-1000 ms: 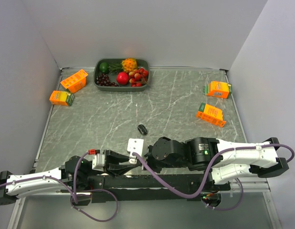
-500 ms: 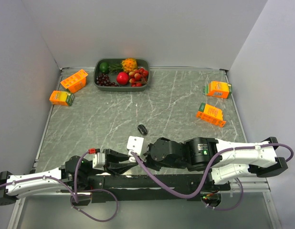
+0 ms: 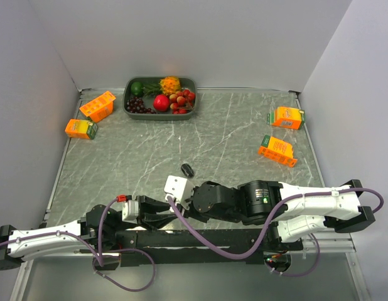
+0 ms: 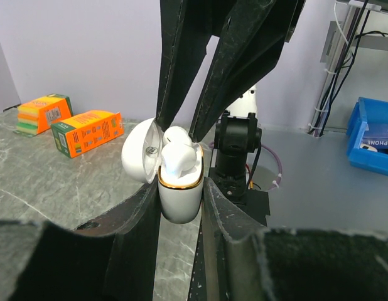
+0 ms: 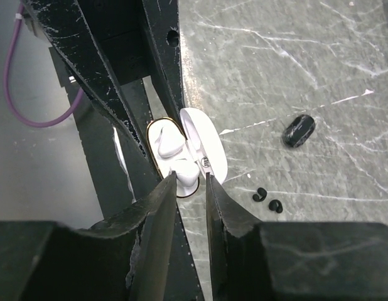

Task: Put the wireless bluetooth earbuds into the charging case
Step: Adjust the earbud with the charging case.

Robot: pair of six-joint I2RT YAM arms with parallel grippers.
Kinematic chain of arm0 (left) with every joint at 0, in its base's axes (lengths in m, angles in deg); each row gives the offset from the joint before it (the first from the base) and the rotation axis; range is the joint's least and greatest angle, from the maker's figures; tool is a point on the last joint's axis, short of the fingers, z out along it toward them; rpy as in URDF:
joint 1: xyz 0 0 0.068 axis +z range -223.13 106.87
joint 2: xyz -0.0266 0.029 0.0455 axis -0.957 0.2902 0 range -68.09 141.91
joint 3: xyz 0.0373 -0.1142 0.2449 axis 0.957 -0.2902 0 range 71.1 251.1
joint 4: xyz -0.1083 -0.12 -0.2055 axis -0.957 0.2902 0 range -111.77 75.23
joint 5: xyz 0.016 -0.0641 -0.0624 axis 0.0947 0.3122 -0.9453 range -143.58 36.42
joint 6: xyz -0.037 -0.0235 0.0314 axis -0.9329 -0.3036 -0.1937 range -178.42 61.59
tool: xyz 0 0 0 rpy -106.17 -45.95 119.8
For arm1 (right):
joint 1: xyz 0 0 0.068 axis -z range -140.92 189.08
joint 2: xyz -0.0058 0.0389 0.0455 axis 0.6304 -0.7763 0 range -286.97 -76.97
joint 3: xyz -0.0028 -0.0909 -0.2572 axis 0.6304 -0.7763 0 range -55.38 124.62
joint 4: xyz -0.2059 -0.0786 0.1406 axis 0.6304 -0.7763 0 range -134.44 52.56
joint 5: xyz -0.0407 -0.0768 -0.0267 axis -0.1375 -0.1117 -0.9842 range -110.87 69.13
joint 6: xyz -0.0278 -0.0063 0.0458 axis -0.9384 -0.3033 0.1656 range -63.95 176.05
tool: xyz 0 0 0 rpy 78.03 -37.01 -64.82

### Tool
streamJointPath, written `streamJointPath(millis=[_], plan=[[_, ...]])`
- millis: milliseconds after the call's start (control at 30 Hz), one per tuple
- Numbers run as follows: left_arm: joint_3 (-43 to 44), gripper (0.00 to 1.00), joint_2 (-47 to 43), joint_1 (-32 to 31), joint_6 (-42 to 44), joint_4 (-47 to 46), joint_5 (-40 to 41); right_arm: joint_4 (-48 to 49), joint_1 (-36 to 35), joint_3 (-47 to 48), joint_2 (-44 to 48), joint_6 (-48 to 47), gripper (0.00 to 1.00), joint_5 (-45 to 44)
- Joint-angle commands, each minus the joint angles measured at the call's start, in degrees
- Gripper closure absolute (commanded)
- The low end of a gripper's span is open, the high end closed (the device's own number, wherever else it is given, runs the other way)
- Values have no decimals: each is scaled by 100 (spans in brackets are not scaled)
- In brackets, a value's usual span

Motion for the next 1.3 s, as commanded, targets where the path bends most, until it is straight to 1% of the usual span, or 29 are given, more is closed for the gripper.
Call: streamJointPath(millis=[0,33,267,433,533,567,667,733,767,833,867,967,1033,1267], plan=[[244,99,5,-16,60,-286,-137,-70,-18,299,-78,94,67,-277],[235,99,5,-16,69,-286,-137,-61,-27,307,-78,102,67,-242],[253,99,22,-7,86,-277,-49,-35,-27,395,-113,225,78,-31],[235,99,13,-16,113,-295,56,-9,-27,448,-122,418,83,57],[244,99,-4,-24,130,-304,135,35,-27,474,-104,585,87,101],[235,99,-13,-7,130,-304,179,44,-18,483,-113,655,92,145],[235,99,-31,-16,139,-304,214,97,-18,501,-122,814,98,207],[227,99,-39,-16,148,-304,250,158,-18,475,-69,919,98,163],[227,99,-48,-16,148,-304,250,237,-18,448,18,937,94,154],[244,99,-57,-16,148,-277,267,342,-18,405,115,964,81,180],[244,99,-57,-16,148,-268,267,413,-18,387,202,955,67,207],[244,99,-66,-16,148,-242,258,501,-53,439,239,911,54,242],[244,99,-83,-16,122,-233,267,484,-79,527,195,824,50,233],[262,99,-92,-16,60,-189,241,282,-97,799,-192,577,51,233]])
